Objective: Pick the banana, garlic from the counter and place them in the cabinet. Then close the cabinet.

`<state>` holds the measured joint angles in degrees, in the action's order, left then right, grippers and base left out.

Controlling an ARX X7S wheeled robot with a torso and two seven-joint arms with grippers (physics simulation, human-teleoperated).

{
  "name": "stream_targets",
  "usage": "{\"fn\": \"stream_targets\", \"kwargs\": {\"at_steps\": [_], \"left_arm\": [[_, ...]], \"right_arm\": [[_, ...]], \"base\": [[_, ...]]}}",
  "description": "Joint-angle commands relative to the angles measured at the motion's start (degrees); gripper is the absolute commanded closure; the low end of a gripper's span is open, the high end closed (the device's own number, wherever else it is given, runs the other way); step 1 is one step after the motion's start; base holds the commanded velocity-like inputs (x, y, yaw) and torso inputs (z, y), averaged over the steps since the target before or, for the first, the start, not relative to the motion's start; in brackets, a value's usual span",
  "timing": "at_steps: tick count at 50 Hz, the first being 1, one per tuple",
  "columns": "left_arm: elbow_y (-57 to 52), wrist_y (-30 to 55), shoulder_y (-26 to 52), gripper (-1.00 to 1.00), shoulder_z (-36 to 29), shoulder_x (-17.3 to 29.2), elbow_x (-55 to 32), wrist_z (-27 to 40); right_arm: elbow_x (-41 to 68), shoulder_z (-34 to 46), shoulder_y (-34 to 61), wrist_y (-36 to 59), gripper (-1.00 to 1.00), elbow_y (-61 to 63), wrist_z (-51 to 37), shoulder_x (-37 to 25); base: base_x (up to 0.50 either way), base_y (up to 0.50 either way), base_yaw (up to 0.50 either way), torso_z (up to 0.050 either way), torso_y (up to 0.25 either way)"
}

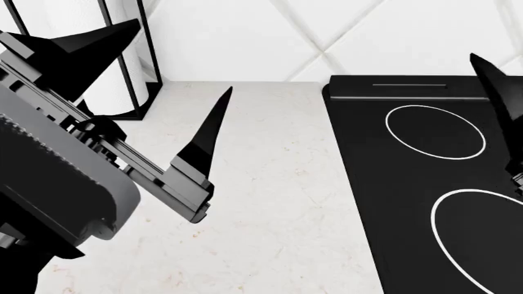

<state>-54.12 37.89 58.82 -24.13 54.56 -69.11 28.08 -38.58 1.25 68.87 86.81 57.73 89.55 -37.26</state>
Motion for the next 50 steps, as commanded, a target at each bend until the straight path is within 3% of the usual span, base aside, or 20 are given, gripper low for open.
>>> {"fn": "stream_targets", "kwargs": {"at_steps": [1,23,50], "left_arm": [[-0.02,-0.17,0.17,-1.0,-0.04,0.07,-0.2,0.27],[0.07,-0.3,-0.55,-1.0,-0.84,-0.02,0.4,0.54],[-0.02,-0.22,0.58,-1.0,-0.81,0.49,-0.81,1.34]], "right_arm": [[-0.77,8.22,14.45,3.16,-1.0,-4.81,0.35,-0.36],[-0.09,19.94,40.46,3.16,-1.0,-17.18,0.34,5.48],[-2.13,18.55,45.34,1.94,-1.0,-24.49,-2.14,3.58]], "base": [[0.0,0.0,0.0,0.0,0.0],[0.0,0.0,0.0,0.0,0.0],[0.0,0.0,0.0,0.0,0.0]]}}
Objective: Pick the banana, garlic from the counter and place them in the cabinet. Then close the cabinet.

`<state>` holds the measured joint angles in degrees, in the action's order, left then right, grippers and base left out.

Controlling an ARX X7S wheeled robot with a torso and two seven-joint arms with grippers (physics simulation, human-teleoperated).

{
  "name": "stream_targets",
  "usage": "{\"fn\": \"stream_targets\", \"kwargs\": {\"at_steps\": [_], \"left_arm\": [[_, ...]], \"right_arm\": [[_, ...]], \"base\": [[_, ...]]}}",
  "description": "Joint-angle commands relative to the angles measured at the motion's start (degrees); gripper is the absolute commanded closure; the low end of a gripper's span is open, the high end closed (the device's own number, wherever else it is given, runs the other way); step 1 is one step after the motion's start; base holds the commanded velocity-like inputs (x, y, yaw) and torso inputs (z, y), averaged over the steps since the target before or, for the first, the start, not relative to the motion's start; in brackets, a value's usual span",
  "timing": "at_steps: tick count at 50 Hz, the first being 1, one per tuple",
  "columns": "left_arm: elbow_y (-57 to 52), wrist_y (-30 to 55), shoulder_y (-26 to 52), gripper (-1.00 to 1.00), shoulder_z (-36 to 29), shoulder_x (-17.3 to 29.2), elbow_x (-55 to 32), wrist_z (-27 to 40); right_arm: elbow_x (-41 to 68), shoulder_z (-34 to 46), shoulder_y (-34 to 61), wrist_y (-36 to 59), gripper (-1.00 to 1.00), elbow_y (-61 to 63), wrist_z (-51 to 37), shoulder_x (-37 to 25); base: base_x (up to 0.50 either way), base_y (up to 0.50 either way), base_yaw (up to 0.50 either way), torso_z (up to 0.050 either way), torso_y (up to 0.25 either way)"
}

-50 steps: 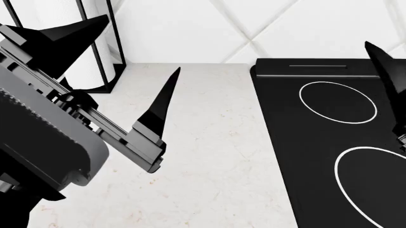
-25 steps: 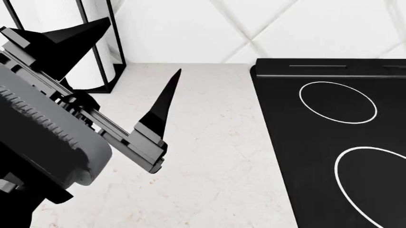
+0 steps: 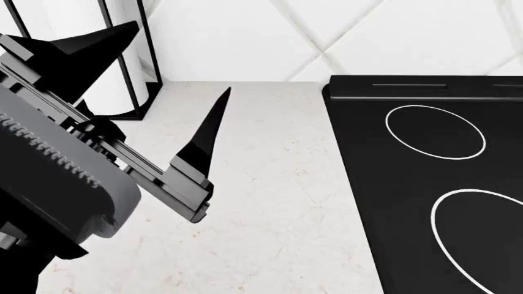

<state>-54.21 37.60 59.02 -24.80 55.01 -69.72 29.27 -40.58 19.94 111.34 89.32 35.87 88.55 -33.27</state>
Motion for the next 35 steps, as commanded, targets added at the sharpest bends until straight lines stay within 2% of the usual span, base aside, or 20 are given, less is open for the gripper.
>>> {"fn": "stream_targets", "kwargs": {"at_steps": [1,14,25,35], "left_arm": [[0.07,0.08,0.43,-1.0,-0.16,0.03,-0.22,0.15],[0.18,-0.11,0.29,-1.0,-0.4,0.11,0.16,-0.06],[0.1,-0.09,0.52,-1.0,-0.5,0.28,-0.1,0.12],[-0.02,-0.2,0.4,-1.0,-0.75,0.18,-0.04,0.32]], "right_arm": [[-0.07,-0.2,3.1,-0.7,-1.0,-2.84,-1.28,-0.37],[-0.22,-0.21,6.55,-1.32,-1.0,-5.53,-3.16,-0.24],[-6.15,1.68,7.46,-0.09,-1.0,-9.0,-2.46,-2.01],[-7.14,-0.82,9.55,-2.37,-1.0,-11.15,-4.7,0.34]], "base": [[0.0,0.0,0.0,0.0,0.0],[0.0,0.0,0.0,0.0,0.0],[0.0,0.0,0.0,0.0,0.0],[0.0,0.0,0.0,0.0,0.0]]}}
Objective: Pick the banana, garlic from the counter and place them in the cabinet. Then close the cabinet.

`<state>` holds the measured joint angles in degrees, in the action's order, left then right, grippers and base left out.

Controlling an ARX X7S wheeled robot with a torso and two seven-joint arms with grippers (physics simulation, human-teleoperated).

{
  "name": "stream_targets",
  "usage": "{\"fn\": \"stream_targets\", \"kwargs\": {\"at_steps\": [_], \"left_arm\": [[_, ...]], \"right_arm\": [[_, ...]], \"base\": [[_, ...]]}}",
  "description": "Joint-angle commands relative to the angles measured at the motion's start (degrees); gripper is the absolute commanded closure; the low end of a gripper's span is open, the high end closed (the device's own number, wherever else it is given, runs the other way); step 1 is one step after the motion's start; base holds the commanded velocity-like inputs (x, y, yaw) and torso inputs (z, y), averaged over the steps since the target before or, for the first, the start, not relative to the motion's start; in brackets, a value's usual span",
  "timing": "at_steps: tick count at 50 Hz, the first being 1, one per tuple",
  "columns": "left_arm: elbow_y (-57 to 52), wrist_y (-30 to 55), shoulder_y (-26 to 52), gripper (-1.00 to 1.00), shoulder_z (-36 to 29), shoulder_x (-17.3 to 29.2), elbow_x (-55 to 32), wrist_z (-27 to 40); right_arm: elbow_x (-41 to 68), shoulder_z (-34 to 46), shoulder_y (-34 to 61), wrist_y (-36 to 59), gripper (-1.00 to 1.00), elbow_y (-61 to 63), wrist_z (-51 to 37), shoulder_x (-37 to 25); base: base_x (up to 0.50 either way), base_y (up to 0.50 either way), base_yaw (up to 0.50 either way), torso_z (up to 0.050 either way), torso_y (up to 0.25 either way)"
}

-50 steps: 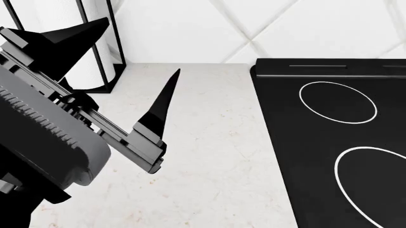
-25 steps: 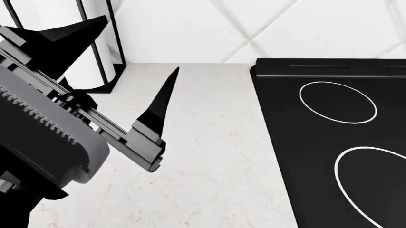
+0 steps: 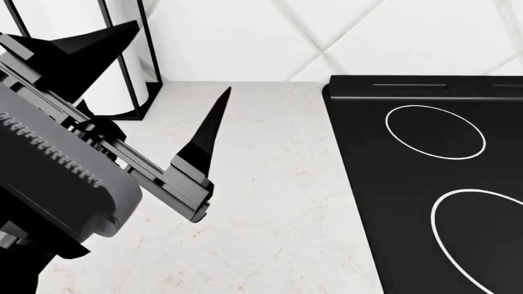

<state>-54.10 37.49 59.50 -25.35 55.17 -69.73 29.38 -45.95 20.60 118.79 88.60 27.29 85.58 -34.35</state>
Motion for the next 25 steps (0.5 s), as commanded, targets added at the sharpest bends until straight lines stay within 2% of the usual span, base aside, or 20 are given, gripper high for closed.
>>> {"fn": "stream_targets", "kwargs": {"at_steps": [1,13,25], "left_arm": [[-0.17,-0.1,-0.09,-1.0,-0.22,0.03,-0.04,0.24],[0.02,-0.68,-1.07,-1.0,-0.61,-0.04,1.14,-0.24],[0.14,-1.0,-2.31,-1.0,-1.73,-0.87,3.01,-0.62]], "right_arm": [[-1.72,-1.64,2.36,-1.98,-1.0,-2.87,-2.03,1.66],[-0.63,-4.14,4.76,-6.87,-1.0,-6.7,-7.1,4.93],[3.01,-7.31,8.71,-14.29,-1.0,-11.82,-14.04,12.37]], "base": [[0.0,0.0,0.0,0.0,0.0],[0.0,0.0,0.0,0.0,0.0],[0.0,0.0,0.0,0.0,0.0]]}}
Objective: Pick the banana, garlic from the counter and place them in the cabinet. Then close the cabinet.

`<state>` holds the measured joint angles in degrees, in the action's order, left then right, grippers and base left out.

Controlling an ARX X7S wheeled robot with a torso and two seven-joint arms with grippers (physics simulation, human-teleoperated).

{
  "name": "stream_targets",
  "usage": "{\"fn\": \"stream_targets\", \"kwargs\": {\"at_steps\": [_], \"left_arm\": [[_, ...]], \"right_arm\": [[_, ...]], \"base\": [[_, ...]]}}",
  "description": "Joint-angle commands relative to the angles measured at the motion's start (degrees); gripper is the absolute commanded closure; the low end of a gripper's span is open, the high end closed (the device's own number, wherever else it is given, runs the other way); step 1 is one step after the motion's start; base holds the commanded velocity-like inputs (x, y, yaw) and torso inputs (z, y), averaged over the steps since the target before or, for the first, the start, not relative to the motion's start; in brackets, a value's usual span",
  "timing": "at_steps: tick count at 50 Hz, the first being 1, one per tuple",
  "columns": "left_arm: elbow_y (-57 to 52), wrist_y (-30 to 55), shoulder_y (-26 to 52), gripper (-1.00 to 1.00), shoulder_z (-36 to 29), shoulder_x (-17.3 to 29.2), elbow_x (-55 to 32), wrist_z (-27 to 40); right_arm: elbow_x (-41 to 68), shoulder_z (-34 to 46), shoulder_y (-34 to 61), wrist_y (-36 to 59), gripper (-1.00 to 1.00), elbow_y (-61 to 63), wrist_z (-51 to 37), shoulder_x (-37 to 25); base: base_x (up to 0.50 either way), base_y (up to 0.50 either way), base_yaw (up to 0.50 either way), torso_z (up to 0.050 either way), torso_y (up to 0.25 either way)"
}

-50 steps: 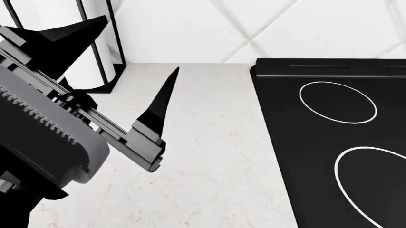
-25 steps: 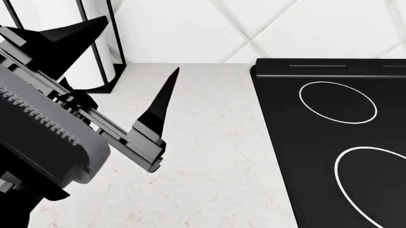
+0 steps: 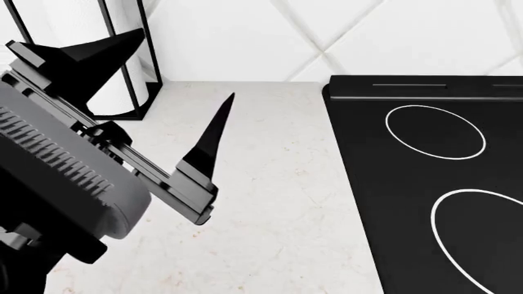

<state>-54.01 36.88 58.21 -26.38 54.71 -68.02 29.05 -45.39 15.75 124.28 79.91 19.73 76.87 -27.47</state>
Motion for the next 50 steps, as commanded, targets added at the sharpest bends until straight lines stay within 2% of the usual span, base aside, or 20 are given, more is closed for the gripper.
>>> {"fn": "stream_targets", "kwargs": {"at_steps": [1,23,50], "left_arm": [[0.08,-0.5,-1.2,-1.0,-0.75,-0.42,1.48,-0.37],[0.12,-1.08,-2.13,-1.0,-1.53,-0.54,2.57,-0.75],[-0.02,-2.03,-3.08,-1.0,-2.08,-0.58,3.25,-0.68]], "right_arm": [[2.85,-2.77,3.61,-6.24,-1.0,-4.85,-5.92,6.14],[8.52,-7.67,5.59,-13.66,-1.0,-10.53,-13.13,14.46],[15.64,-5.97,4.56,-22.01,-1.0,-21.54,-18.32,23.12]], "base": [[0.0,0.0,0.0,0.0,0.0],[0.0,0.0,0.0,0.0,0.0],[0.0,0.0,0.0,0.0,0.0]]}}
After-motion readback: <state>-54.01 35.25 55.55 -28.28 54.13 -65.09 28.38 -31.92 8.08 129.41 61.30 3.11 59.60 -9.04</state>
